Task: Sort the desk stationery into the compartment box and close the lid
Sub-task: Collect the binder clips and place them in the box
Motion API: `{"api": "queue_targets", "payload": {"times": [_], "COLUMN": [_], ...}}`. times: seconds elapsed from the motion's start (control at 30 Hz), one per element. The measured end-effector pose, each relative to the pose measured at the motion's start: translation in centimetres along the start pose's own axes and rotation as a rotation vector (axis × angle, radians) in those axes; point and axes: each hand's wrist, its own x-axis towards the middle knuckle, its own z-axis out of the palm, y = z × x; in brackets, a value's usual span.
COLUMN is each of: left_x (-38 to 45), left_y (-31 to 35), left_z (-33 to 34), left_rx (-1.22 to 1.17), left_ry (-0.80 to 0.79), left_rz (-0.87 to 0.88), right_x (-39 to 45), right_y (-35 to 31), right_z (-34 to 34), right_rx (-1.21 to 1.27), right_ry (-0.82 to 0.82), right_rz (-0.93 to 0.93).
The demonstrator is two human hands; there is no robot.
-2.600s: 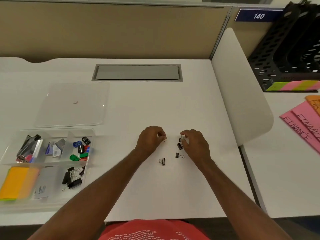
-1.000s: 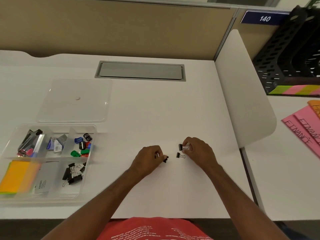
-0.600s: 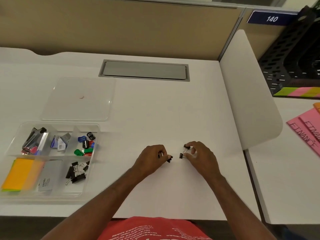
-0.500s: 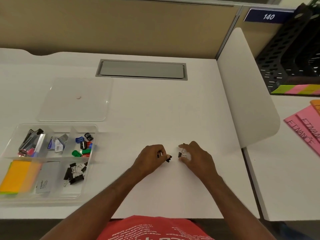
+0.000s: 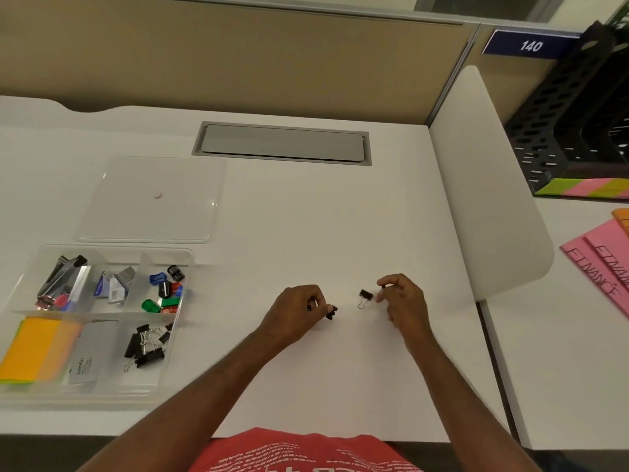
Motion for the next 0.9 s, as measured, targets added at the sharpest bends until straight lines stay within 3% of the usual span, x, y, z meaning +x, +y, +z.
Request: {"api": "queue_targets", "payload": {"times": [0.07,0.23,0.3,0.67,0.9], "left_x": [-0.1,-0.4,-0.7,-3.8,-6.3], "left_y": [-0.2,-0.2,-0.1,-0.8,-4.1], "left_z": [-0.1,-0.4,-0.6,-4.7,-10.3], "left_rx": [-0.012,-0.033,-0.048,-0.197,-0.287], "left_ry": [0.008,0.013,0.019,0.066,0.132], "left_rz": [-0.011,-0.021,-0.022,0.011,0.062], "right_x": [0.7,1.1,1.2,1.3,0.8], "right_y": [-0.3,-0.4,-0.7,-0.5,-0.8], "right_z": [-0.3,0.6,1.3,4.5,5.4], "right_rx": [-0.134,-0.789,-0.906,-1.065,-0.957], "right_ry": [0.044,0.067,0.038,0.062,0.113], "right_rz": [0.038,0.002,0.007,-0.072,-0.004]}}
